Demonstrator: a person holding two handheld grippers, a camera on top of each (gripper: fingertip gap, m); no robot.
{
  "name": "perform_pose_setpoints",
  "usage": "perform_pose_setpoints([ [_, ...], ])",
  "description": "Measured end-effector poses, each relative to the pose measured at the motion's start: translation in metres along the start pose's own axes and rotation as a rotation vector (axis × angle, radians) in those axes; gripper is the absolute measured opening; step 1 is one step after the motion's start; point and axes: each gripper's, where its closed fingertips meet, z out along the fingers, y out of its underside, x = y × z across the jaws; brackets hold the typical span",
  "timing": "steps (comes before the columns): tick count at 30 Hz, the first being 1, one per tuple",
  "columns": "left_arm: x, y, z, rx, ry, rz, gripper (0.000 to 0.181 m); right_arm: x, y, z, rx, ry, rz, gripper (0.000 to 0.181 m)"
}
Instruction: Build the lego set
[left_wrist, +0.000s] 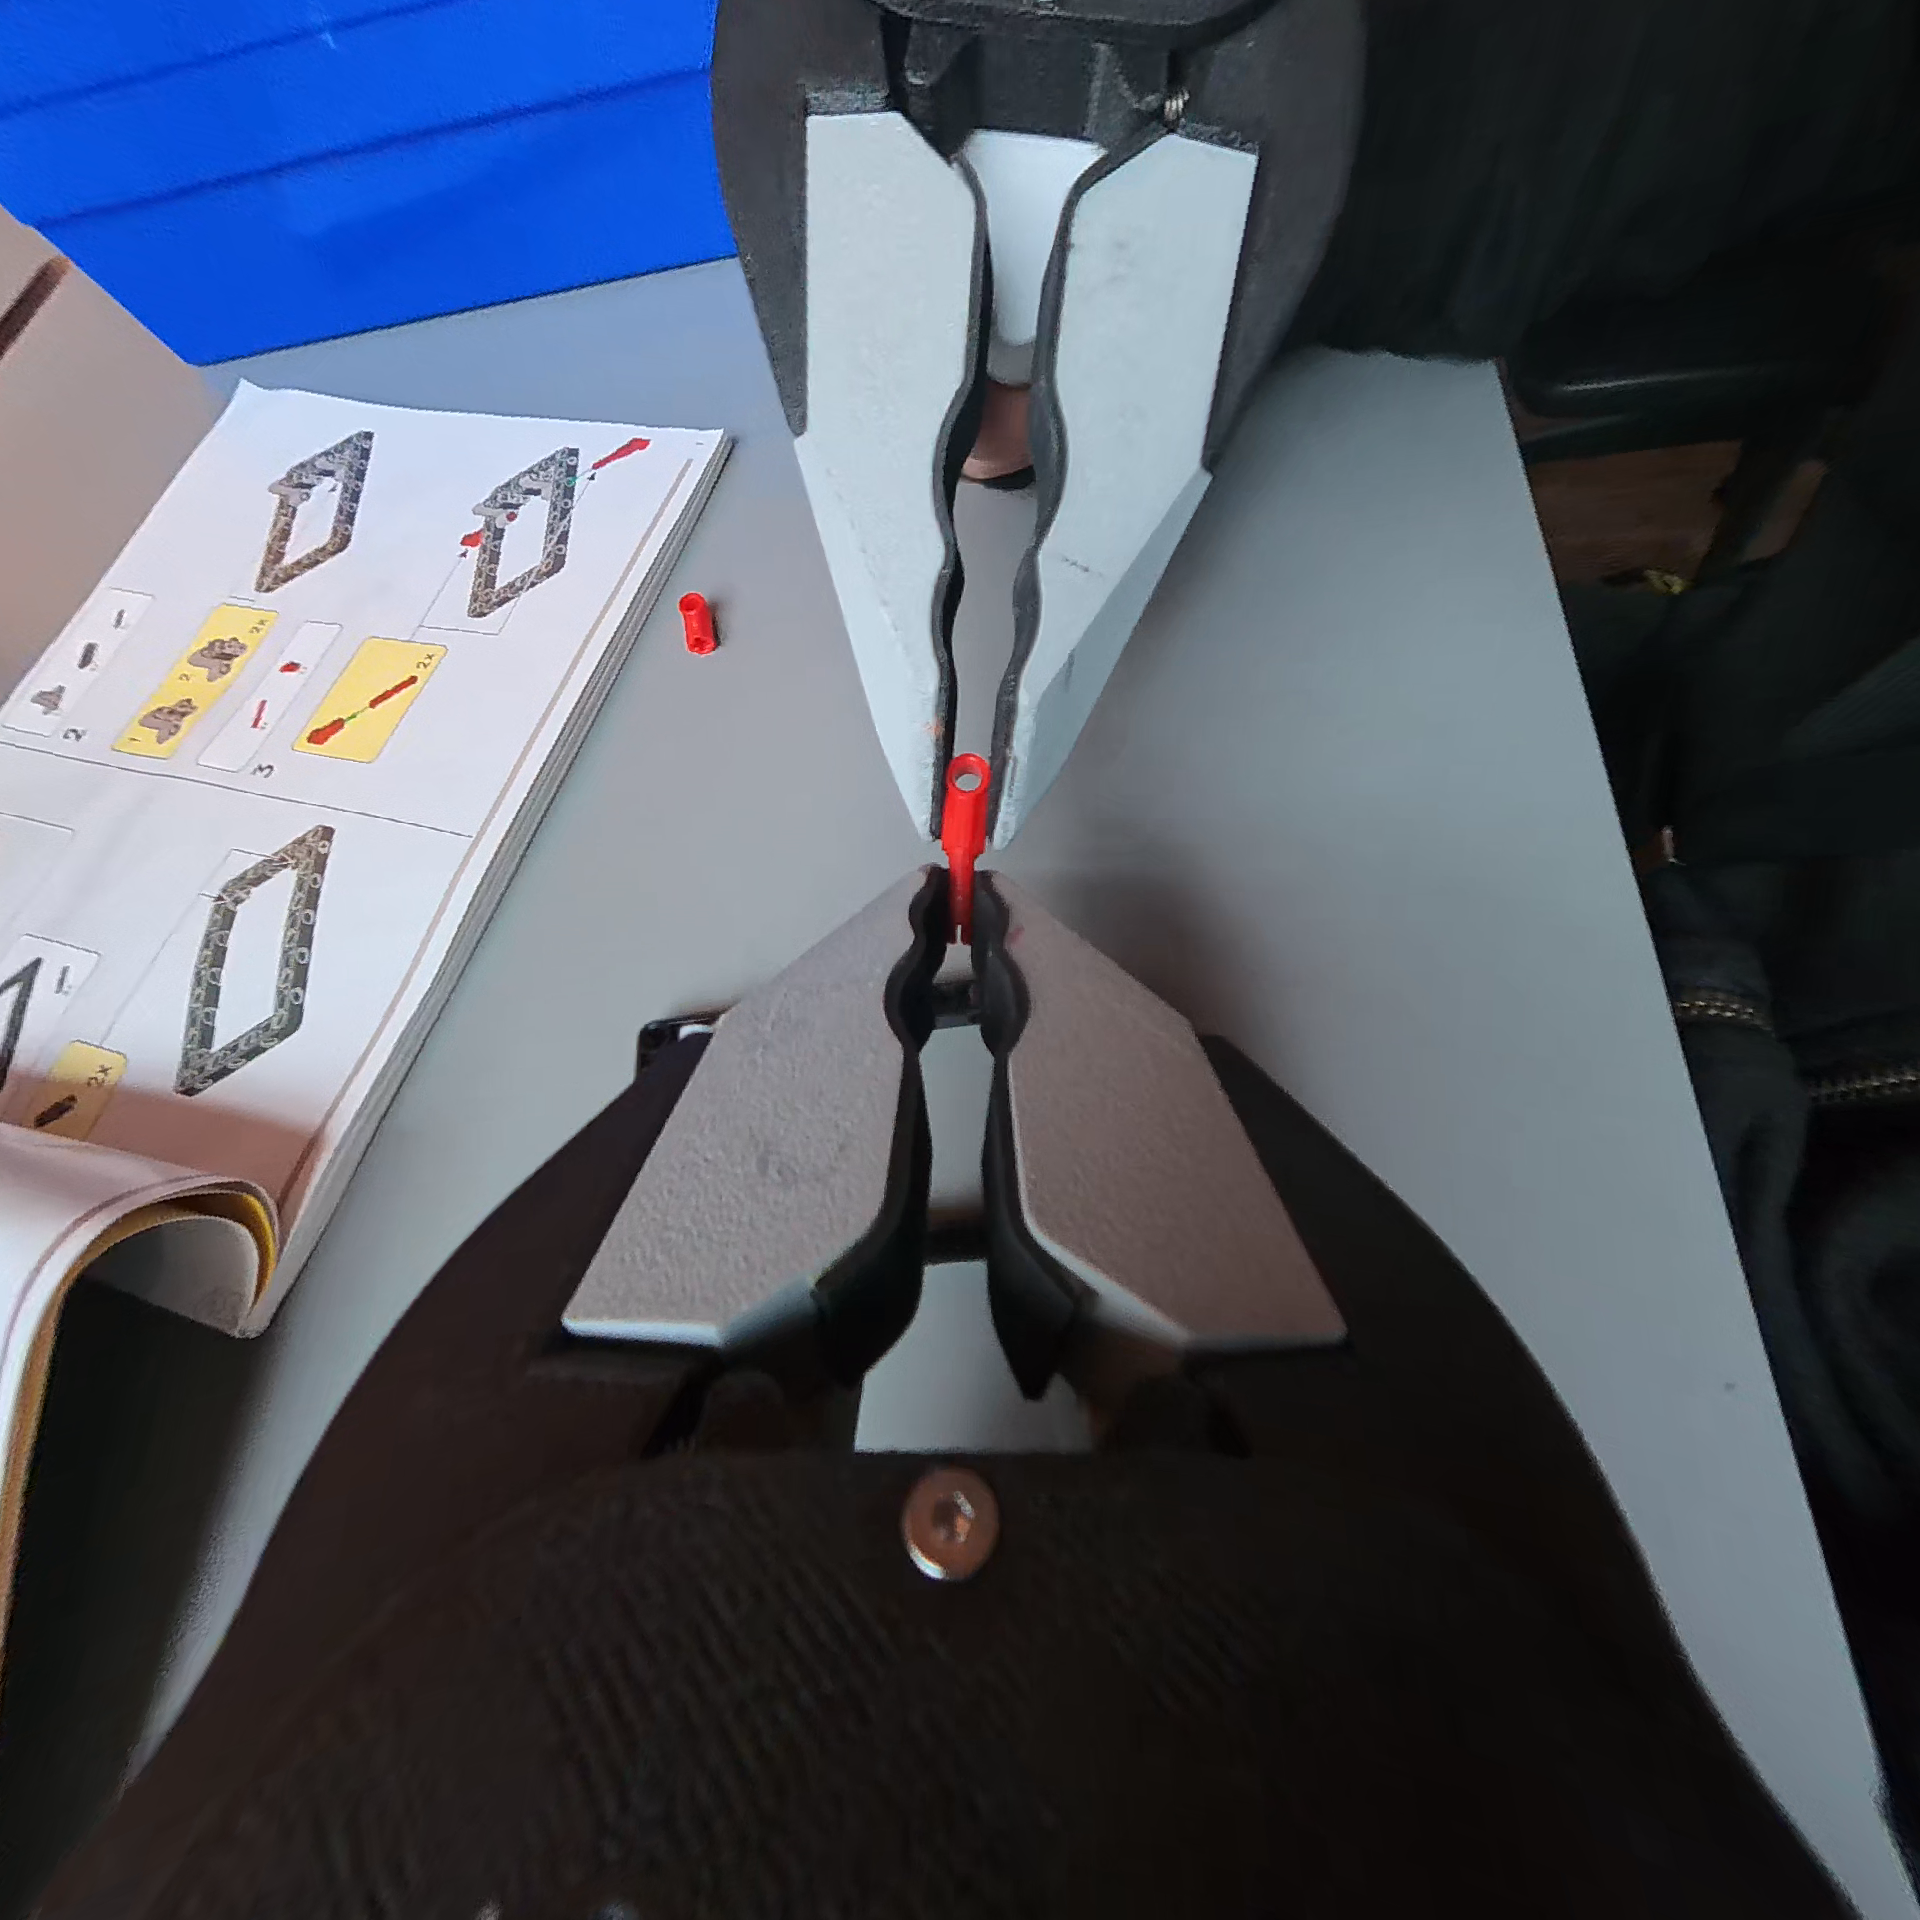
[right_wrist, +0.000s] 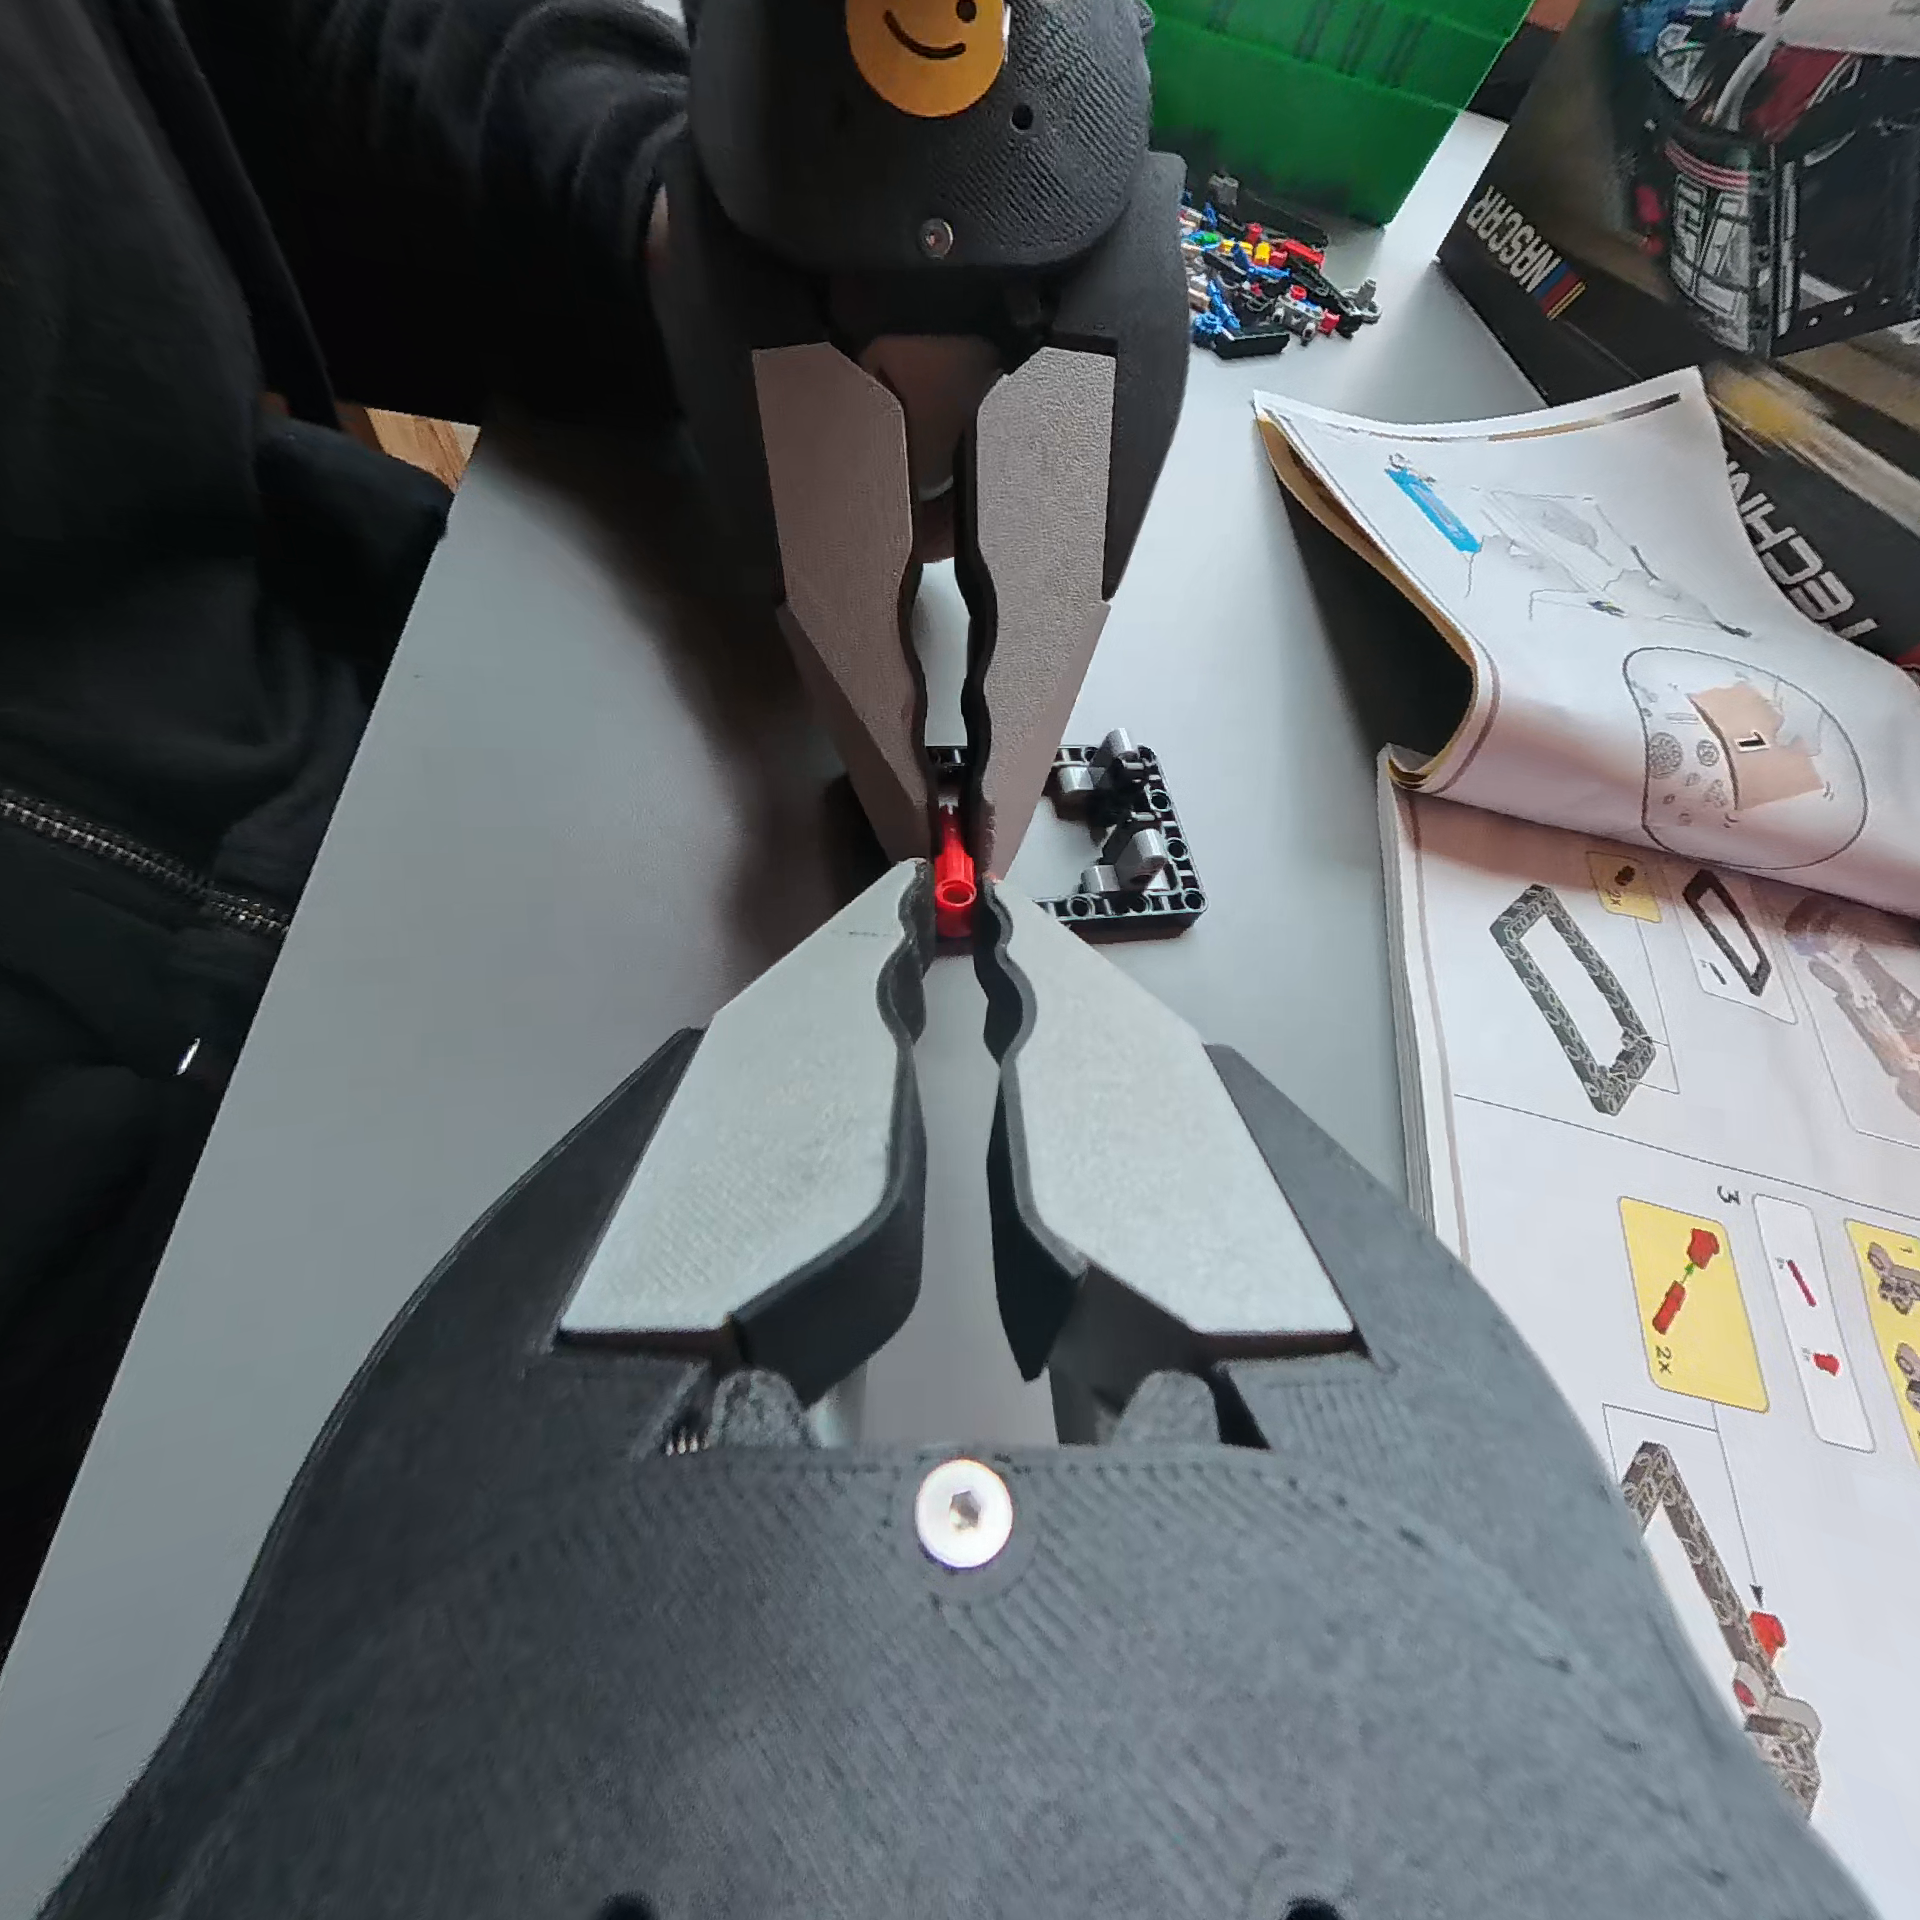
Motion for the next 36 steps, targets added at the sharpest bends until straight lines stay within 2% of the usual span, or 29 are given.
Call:
perform_pose_setpoints([
  [7,0.006,-0.002,-0.002,0.030,0.060,-0.052,0.002,-0.005,-0.001,-0.003,0.004,-0.009,-0.020,0.004],
  [9,-0.017,0.029,-0.008,-0.111,-0.047,-0.046,0.002,0.012,0.006,-0.017,-0.013,0.067,-0.003,0.004],
  [10,-0.020,0.027,-0.014,-0.054,-0.018,-0.099,0.001,0.019,0.003,-0.030,0.050,0.070,0.050,0.004],
  [11,-0.014,0.013,-0.018,0.037,0.062,-0.174,0.000,0.023,-0.002,-0.040,0.124,0.055,0.109,0.004],
  [12,-0.011,0.006,-0.017,0.066,0.088,-0.186,0.000,0.029,-0.005,-0.045,0.164,0.056,0.148,0.004],
  [14,-0.010,0.004,-0.008,0.043,0.049,-0.110,0.002,0.032,-0.008,-0.043,0.177,0.056,0.152,0.004],
  [17,-0.017,0.005,-0.004,0.020,-0.050,-0.031,0.002,0.022,-0.009,-0.032,0.175,-0.021,0.165,0.004],
  [24,-0.028,0.006,0.000,-0.039,-0.217,0.141,0.002,0.023,-0.002,-0.013,0.160,-0.183,0.510,0.004],
  [31,-0.035,0.007,-0.001,-0.055,-0.262,0.146,0.002,0.028,0.003,-0.010,0.139,-0.170,0.556,0.004],
  [36,-0.044,0.004,-0.004,-0.075,-0.370,0.277,0.002,0.032,0.004,-0.008,0.153,-0.193,0.654,0.004],
])
